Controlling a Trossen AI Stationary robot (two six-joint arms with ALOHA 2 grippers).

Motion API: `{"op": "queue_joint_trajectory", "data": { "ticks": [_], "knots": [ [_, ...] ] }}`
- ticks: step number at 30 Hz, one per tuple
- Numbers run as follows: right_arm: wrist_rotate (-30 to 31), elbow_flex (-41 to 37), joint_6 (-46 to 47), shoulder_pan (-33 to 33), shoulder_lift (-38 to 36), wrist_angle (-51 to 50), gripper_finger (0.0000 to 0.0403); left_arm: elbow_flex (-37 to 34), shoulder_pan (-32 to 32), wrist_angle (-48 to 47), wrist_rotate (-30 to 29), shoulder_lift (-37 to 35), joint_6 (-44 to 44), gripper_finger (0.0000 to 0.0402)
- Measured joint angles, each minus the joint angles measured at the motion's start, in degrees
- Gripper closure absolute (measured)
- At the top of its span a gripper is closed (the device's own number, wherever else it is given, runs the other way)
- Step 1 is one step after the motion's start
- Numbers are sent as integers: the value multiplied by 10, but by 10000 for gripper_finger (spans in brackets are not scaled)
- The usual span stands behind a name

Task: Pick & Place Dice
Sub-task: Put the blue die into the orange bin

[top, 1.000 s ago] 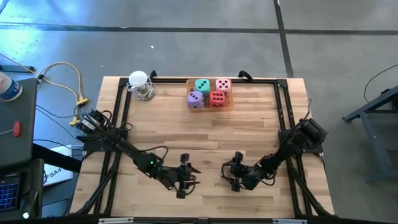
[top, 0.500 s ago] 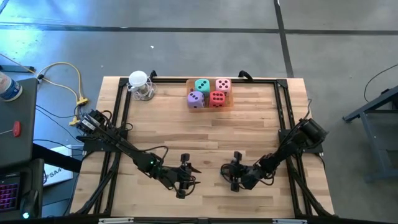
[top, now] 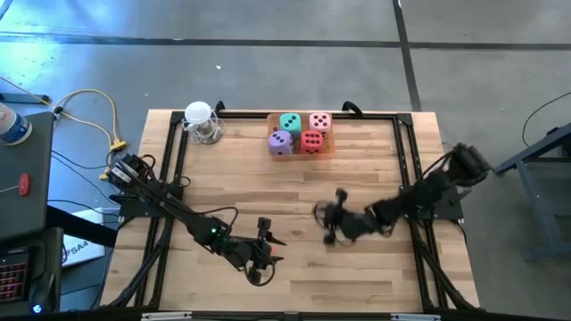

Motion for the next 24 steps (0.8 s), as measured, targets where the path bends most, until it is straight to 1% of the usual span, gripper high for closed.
{"op": "queue_joint_trajectory", "data": {
  "ticks": [2,4,6,10,11,15,19,21,24],
  "knots": [
    [41,1,4,-41,-33,-39,370,0,0,-27,0,-9,6,218],
    [63,1,16,-84,-55,-82,370,0,0,-65,0,-18,6,218],
    [52,0,30,-137,-75,-111,370,0,4,-105,0,-30,5,218],
    [40,2,25,-234,-86,-110,370,0,14,-173,0,-46,-9,218],
    [32,1,24,-257,-85,-113,370,0,18,-185,0,-47,-12,218],
    [-57,1,37,-345,-85,-107,370,0,32,-238,15,-47,-26,218],
    [-84,1,38,-392,-85,-106,369,0,60,-277,58,-47,-36,218],
    [-108,1,38,-408,-85,-101,356,0,75,-279,81,-47,-35,218],
    [-136,1,38,-424,-85,-93,313,-4,98,-273,122,-47,-22,218]
  ]
}}
